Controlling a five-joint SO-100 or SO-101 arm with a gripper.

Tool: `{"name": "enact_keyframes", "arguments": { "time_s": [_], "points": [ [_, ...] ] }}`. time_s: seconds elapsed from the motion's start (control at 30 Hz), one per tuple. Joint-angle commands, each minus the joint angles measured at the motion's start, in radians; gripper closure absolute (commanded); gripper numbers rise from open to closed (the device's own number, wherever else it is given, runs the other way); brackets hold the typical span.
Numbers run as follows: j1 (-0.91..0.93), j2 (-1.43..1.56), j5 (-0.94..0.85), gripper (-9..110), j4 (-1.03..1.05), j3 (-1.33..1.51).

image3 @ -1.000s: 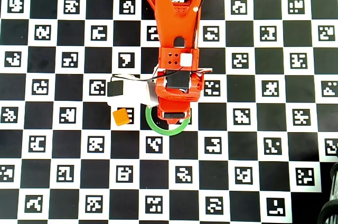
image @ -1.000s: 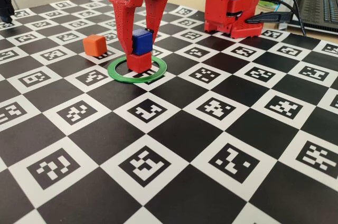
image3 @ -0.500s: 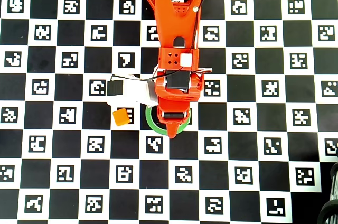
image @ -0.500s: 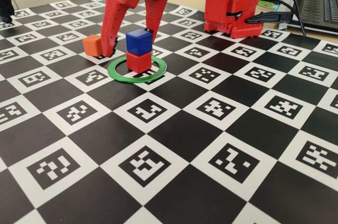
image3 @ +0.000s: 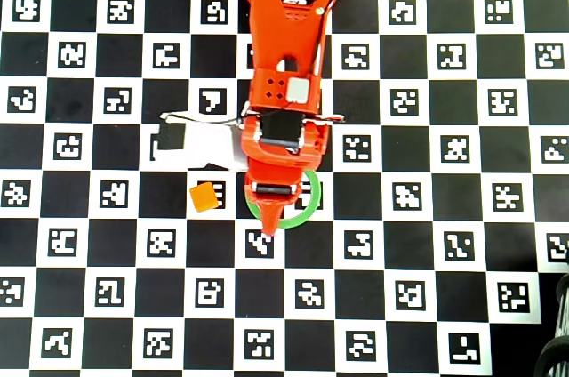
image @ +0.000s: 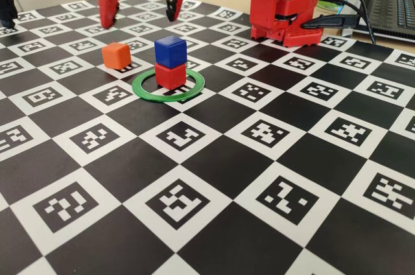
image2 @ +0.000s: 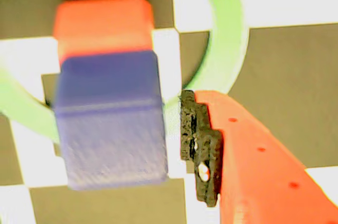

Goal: Grab the red cube then put it in the green circle then put the blue cube on top and finally the orange cube on top

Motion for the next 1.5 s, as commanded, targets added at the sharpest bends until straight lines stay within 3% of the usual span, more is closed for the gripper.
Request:
{"name": "enact_keyframes", "arguments": {
  "time_s": [0.0,0.8,1.47],
  "points": [
    [0.063,0.061,-0.052,49,0.006,-0.106],
    [0.249,-0.176,-0.241,48,-0.256,-0.011],
    [0.256,-0.224,-0.426,48,-0.471,0.121]
  ]
}}
